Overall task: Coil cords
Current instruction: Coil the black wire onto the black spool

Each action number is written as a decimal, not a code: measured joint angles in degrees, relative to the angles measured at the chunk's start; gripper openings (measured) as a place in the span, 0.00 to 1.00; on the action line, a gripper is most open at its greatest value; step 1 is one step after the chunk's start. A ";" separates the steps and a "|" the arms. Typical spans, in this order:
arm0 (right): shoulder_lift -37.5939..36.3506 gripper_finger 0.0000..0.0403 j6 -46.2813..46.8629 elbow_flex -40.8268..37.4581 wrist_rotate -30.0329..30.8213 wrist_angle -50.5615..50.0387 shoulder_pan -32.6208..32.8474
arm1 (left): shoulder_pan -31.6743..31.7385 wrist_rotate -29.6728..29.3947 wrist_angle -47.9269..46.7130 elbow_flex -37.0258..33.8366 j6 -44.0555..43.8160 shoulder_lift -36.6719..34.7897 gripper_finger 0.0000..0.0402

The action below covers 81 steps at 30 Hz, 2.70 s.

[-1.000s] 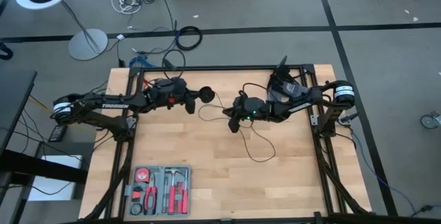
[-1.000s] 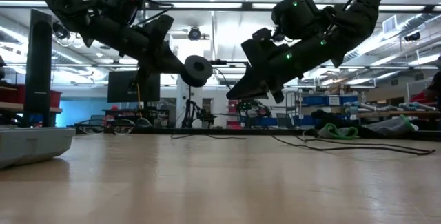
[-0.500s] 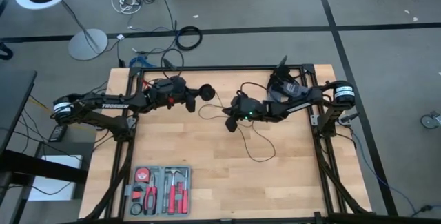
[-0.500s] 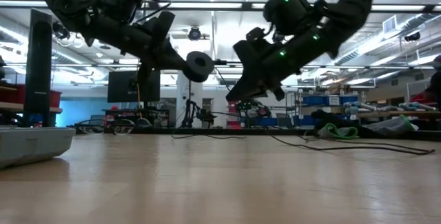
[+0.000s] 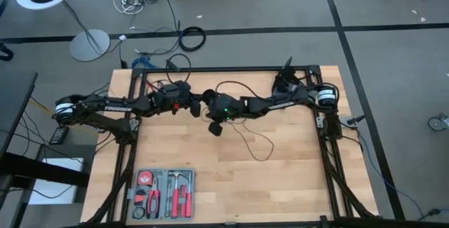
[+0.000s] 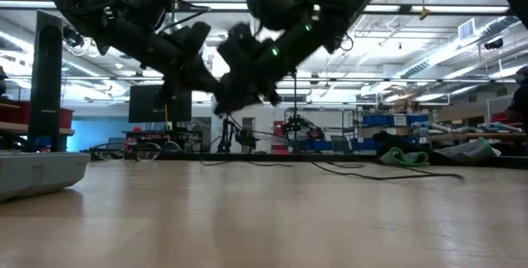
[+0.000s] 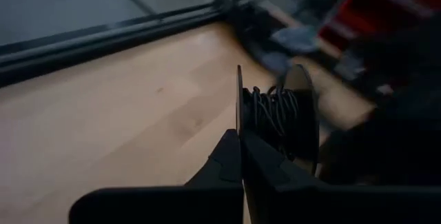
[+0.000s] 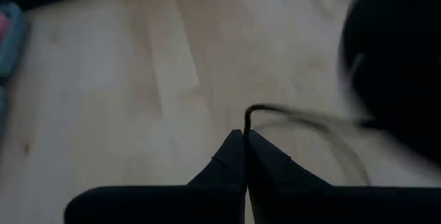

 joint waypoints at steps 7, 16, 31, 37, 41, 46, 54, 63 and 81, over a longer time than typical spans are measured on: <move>-1.45 0.00 -4.20 4.63 0.22 -3.40 -1.69 | -1.35 -2.30 -4.00 0.00 0.78 0.07 0.00; -2.42 0.00 -3.53 5.61 -6.61 -6.31 -5.97 | -1.99 -3.40 -8.19 0.06 1.60 0.02 0.00; -2.24 0.00 -2.79 5.60 -12.76 -1.39 -5.96 | -2.01 -3.55 -7.18 0.06 1.94 0.02 0.00; -2.24 0.00 -4.66 5.62 -11.18 2.51 -5.89 | -2.01 -2.24 -6.79 0.00 1.92 0.04 0.00; -2.31 0.00 -4.69 5.62 -7.52 1.21 -6.43 | -2.01 -1.79 -7.62 0.00 1.94 0.02 0.00; -4.42 0.00 -4.75 5.62 -2.55 -6.41 -6.99 | -1.68 -2.16 -9.99 0.05 2.59 0.02 0.00; -7.53 0.01 -4.77 5.74 -0.52 -17.57 -7.74 | -0.04 1.39 -9.40 0.21 3.63 -0.02 0.00; -7.09 0.17 -1.63 1.16 0.10 -21.45 -8.06 | 0.75 6.24 -9.45 -0.11 3.65 0.02 0.00; -9.71 0.28 0.92 0.68 2.81 -30.28 -6.70 | 2.97 6.59 -11.93 -0.07 4.81 -0.04 0.00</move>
